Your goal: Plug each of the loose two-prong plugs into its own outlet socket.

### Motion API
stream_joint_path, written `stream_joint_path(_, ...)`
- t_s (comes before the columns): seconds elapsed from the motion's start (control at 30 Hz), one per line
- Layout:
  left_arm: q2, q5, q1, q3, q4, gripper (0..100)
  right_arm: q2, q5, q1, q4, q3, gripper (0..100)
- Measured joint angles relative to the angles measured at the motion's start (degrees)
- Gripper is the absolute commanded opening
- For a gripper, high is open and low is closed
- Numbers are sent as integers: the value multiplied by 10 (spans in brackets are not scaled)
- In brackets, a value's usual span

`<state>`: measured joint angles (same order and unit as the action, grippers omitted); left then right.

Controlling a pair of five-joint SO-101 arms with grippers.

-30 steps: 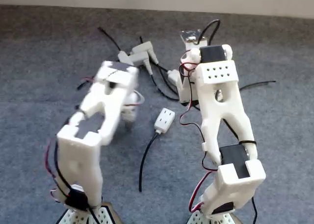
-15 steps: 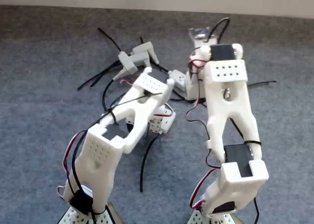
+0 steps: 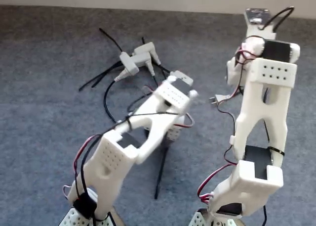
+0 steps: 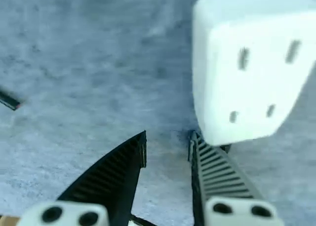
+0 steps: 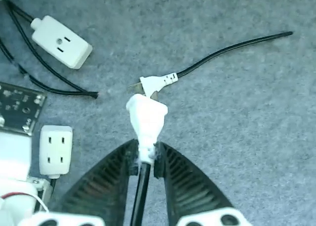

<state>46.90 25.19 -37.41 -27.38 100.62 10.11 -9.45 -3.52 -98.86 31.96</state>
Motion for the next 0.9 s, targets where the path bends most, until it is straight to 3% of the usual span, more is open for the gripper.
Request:
stream_joint_path(0.2, 4, 47, -69, -62, -1, 185, 0, -15, -33, 0, 9, 6)
stream_joint_path(0.33, 4, 49, -76, -69, -2, 185, 0, -20, -34, 0, 9, 6)
stream_joint_path(0.63, -14, 5, 35, -69, -5, 185, 0, -20, -36, 0, 9, 6)
stream_joint_path(0.77, -95, -4, 91, -53, -4, 185, 0, -20, -38, 0, 9, 6)
stream_joint_path(0.9, -206, -26, 91, -11, -4, 185, 0, -34, -54, 0, 9, 6)
